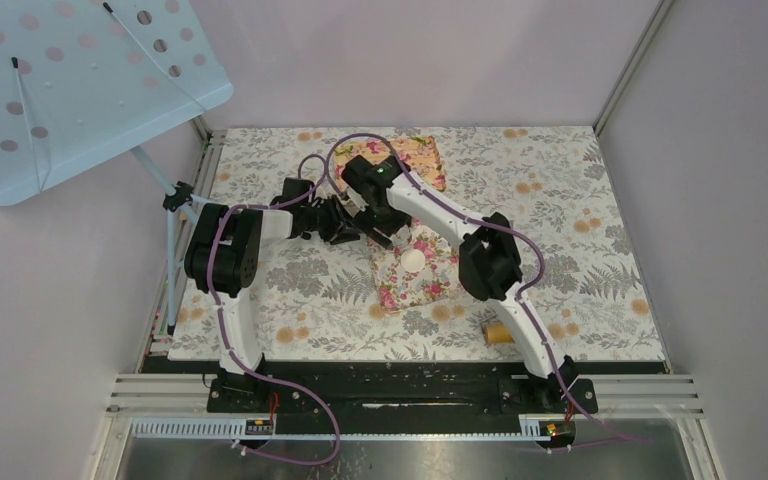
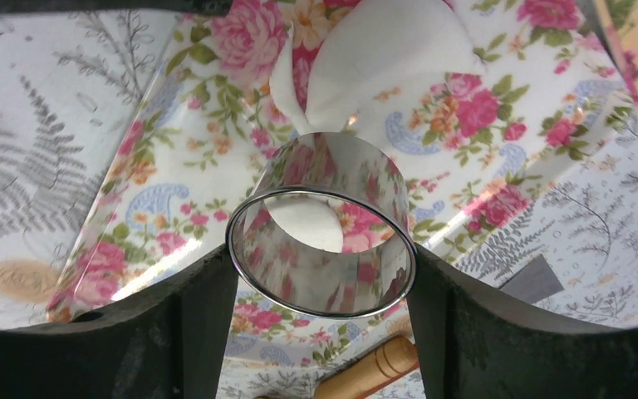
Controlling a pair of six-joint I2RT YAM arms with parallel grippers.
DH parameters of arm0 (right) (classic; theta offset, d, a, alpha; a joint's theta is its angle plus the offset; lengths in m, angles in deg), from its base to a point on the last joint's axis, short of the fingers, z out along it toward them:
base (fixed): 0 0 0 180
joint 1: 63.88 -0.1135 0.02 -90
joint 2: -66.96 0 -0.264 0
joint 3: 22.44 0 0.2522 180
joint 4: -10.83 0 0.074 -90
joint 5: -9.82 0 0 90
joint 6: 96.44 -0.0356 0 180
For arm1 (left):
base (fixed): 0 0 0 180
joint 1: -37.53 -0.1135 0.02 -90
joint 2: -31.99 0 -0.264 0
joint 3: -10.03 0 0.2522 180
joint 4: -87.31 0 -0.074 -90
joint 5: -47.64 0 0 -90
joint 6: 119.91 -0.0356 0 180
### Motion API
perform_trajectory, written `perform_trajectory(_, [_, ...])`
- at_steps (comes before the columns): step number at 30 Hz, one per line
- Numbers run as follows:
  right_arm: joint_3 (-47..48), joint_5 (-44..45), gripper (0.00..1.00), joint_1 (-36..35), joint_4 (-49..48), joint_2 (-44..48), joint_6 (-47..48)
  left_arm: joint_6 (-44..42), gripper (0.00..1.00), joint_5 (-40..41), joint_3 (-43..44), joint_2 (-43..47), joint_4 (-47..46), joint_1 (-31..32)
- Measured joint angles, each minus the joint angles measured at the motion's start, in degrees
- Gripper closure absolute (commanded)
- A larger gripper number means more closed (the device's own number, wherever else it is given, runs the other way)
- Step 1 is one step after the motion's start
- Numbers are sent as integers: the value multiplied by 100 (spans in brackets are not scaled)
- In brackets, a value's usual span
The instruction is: Roll out the dumpling wrappers from the dough
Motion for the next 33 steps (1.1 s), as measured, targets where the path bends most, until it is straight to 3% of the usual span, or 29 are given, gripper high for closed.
perform_trajectory(9, [-409,-422,98,350,-221,1021,28,0,65,0,0,2,-2,0])
perform_trajectory(17, [-1021,-979,88,1340,-887,968,-24,-2,65,-4,0,2,-2,-28])
perform_trajectory(23, [-1228,-1488,82,1554,-1209,835,-72,-4,62,-22,0,4,-2,-52])
perform_trajectory(33, [-1412,-1714,53,1539,-1493,732,-133,-227,40,-42,96,155,291,-157])
